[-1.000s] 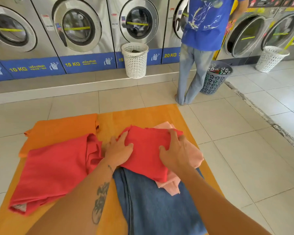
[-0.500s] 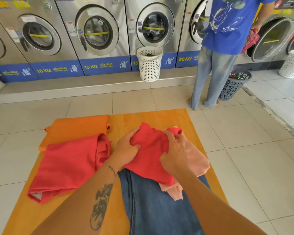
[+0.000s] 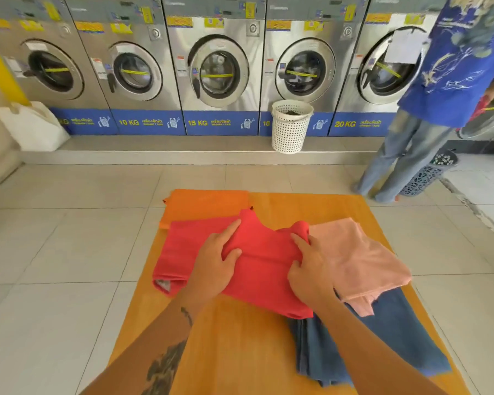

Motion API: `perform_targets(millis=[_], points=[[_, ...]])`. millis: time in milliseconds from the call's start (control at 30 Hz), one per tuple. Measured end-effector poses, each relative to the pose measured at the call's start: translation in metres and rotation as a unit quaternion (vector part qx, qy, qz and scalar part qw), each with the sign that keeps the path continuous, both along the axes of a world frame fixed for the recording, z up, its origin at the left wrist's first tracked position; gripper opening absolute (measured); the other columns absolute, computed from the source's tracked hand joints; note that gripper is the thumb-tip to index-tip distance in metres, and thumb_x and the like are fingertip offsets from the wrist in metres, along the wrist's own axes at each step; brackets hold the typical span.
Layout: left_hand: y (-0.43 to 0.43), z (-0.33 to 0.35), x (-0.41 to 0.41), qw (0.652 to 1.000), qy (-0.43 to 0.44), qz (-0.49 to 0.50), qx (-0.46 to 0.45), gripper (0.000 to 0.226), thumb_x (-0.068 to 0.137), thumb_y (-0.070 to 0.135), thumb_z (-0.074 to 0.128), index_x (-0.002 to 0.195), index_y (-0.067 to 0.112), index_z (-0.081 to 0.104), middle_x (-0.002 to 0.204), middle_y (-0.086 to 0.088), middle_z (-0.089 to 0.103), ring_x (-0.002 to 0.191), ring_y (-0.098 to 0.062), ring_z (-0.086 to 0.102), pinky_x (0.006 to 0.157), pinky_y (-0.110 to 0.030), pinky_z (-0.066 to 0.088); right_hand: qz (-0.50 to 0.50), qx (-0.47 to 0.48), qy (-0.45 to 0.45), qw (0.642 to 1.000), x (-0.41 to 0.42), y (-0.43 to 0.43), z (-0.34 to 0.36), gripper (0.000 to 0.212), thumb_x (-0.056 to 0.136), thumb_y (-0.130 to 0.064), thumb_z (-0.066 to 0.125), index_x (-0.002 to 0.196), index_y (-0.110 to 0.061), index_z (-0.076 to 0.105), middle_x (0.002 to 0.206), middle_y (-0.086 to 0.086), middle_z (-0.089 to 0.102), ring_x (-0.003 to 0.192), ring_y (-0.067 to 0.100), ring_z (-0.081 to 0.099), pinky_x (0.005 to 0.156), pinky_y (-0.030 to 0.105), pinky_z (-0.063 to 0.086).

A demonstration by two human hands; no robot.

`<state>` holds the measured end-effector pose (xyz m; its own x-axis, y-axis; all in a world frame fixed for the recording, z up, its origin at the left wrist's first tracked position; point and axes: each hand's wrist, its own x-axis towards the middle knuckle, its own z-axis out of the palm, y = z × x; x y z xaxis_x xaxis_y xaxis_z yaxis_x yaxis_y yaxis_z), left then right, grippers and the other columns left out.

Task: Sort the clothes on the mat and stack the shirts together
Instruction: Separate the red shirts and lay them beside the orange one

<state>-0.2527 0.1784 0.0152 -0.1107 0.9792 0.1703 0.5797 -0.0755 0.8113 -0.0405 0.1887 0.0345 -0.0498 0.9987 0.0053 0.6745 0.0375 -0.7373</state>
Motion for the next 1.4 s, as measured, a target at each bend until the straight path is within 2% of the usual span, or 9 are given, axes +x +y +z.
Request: perform_targets(millis=[167,300,433,567,733,867,1133,1233,1400], points=[[-0.06,-0.011,-0.079,0.998,0.008,0.062,0.015,0.055,0.097,0.025,0.051,0.14,0.055,0.035,0.12,0.007,0.047,0.106,-0.004,0.047,0.092,-0.018,0.036,0.071,-0.024,0.015,0.997,-0.076,-0.029,-0.001,0.064,0.086,0.0,0.049,0.146,-0.021,0.045,0.157,0.009,0.029,0.141,0.027,0.033,0.113,0.043,0.035],[-0.093,-0.024,-0.124,0.993,0.028,0.111,0.042,0.044,0.097,0.03,0.047,0.132,0.057,0.043,0.119,0.013,0.038,0.106,0.01,0.043,0.085,-0.006,0.036,0.103,-0.006,0.023,0.994,-0.124,-0.043,0.001,0.062,0.087,0.0,0.052,0.144,-0.023,0.046,0.153,0.004,0.03,0.141,0.021,0.031,0.114,0.033,0.03],[-0.11,-0.05,-0.143,0.99,0.061,0.022,-0.121,0.056,0.095,0.028,0.052,0.143,0.051,0.032,0.152,0.011,0.017,0.13,-0.013,0.039,0.106,-0.033,0.043,0.135,-0.12,-0.058,0.982,-0.137,-0.056,-0.015,0.069,0.086,-0.001,0.05,0.151,-0.013,0.033,0.156,0.01,0.02,0.14,0.027,0.033,0.111,0.038,0.036],[-0.122,-0.071,-0.149,0.975,0.091,-0.035,-0.198,0.08,0.089,0.013,0.057,0.15,0.046,0.018,0.158,0.017,-0.022,0.142,-0.022,0.027,0.108,-0.035,0.041,0.107,-0.206,-0.082,0.969,-0.131,-0.067,-0.037,0.079,0.084,-0.002,0.052,0.155,-0.007,0.018,0.154,0.016,0.021,0.138,0.03,0.033,0.106,0.035,0.039],[-0.123,-0.073,-0.147,0.978,0.102,-0.007,-0.184,0.082,0.086,0.015,0.059,0.148,0.05,0.019,0.162,0.01,-0.004,0.125,-0.024,0.043,0.1,-0.038,0.047,0.077,-0.248,-0.025,0.965,-0.127,-0.067,-0.046,0.086,0.081,-0.002,0.058,0.155,-0.027,0.023,0.13,0.01,0.048,0.101,0.028,0.061,0.071,0.03,0.051],[-0.122,-0.072,-0.143,0.973,0.104,0.059,-0.197,0.071,0.087,0.024,0.056,0.146,0.05,0.025,0.155,0.0,0.015,0.126,-0.029,0.035,0.102,-0.044,0.043,0.081,-0.258,0.002,0.963,-0.127,-0.064,-0.046,0.085,0.081,-0.003,0.057,0.154,-0.034,0.024,0.123,0.001,0.053,0.088,0.019,0.062,0.056,0.021,0.044],[-0.107,-0.041,-0.147,0.978,0.084,0.158,-0.106,0.04,0.087,0.016,0.052,0.124,0.031,0.058,0.141,0.0,0.037,0.132,-0.026,0.03,0.106,-0.049,0.038,0.089,-0.241,0.025,0.966,-0.099,-0.06,-0.044,0.072,0.086,-0.003,0.058,0.149,-0.031,0.037,0.137,-0.003,0.048,0.097,0.004,0.053,0.069,0.018,0.046],[-0.097,-0.028,-0.139,0.987,0.057,0.147,-0.043,0.037,0.084,0.01,0.051,0.112,0.031,0.063,0.125,0.006,0.045,0.121,-0.02,0.041,0.101,-0.043,0.041,0.071,-0.245,0.04,0.966,-0.079,-0.059,-0.038,0.065,0.087,-0.004,0.06,0.144,-0.031,0.043,0.136,-0.001,0.049,0.117,0.018,0.054,0.076,0.024,0.047],[-0.073,-0.009,-0.09,0.995,0.024,0.098,0.016,0.036,0.085,0.008,0.05,0.105,0.035,0.064,0.113,0.017,0.051,0.109,-0.002,0.047,0.096,-0.026,0.039,0.042,-0.229,0.044,0.971,-0.031,-0.058,-0.026,0.053,0.088,-0.009,0.06,0.136,-0.03,0.051,0.12,0.002,0.056,0.088,0.014,0.061,0.069,0.029,0.051]])
